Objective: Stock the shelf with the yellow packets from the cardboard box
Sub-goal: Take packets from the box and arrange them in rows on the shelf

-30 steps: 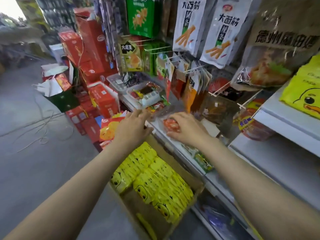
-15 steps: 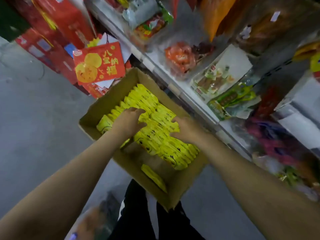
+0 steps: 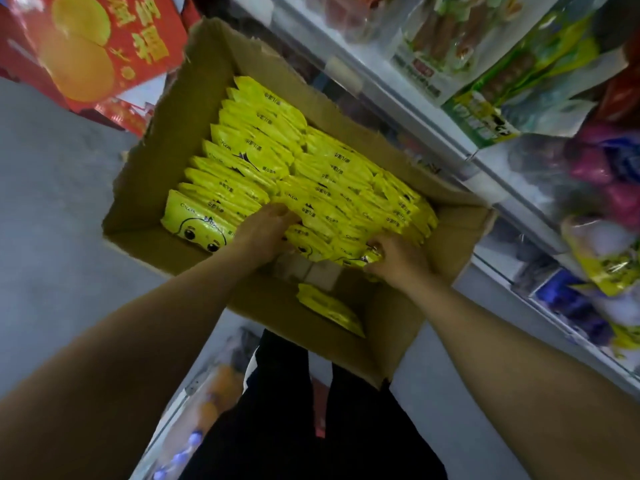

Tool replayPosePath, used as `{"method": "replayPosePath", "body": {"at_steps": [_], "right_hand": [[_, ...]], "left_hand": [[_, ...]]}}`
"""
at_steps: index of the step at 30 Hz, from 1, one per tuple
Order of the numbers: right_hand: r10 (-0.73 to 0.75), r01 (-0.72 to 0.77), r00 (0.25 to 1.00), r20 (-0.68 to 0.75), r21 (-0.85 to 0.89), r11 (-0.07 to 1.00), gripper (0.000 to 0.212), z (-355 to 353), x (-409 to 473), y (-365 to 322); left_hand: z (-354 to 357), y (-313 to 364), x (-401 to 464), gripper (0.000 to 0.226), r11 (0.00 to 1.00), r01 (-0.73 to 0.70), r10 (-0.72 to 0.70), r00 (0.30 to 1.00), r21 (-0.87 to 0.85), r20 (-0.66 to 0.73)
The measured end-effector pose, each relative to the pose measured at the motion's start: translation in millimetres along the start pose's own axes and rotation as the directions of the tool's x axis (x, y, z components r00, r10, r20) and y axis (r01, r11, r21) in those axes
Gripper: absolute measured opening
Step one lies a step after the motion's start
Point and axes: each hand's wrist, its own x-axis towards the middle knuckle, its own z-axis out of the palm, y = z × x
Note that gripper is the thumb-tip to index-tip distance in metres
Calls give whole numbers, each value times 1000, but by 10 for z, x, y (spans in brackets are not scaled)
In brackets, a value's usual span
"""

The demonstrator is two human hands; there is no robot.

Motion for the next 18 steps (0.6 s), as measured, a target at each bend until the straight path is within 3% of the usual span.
{"method": "replayPosePath", "body": {"at_steps": [4, 8, 12, 14, 18], "right_hand": [[-5, -3, 997, -73, -99, 995, 55, 170, 62, -25], [-13, -8, 991, -136, -154, 988, 33, 279, 116, -25], [7, -9, 991, -133, -13, 1000, 14, 200, 86, -11], [26, -13, 994, -110, 111, 994, 18, 152, 6, 29], [12, 29, 995, -102, 396, 918, 19, 58, -197, 85]], "left_hand": [[69, -79, 65, 64, 1000, -14, 14, 998, -1, -64], [125, -106, 139, 48, 995, -51, 60, 992, 84, -110], [159, -78, 174, 37, 985, -39, 59, 992, 167, -114], [148, -59, 166, 29, 981, -11, 35, 992, 193, -120], [49, -41, 41, 23, 997, 67, -60, 988, 48, -144]]}}
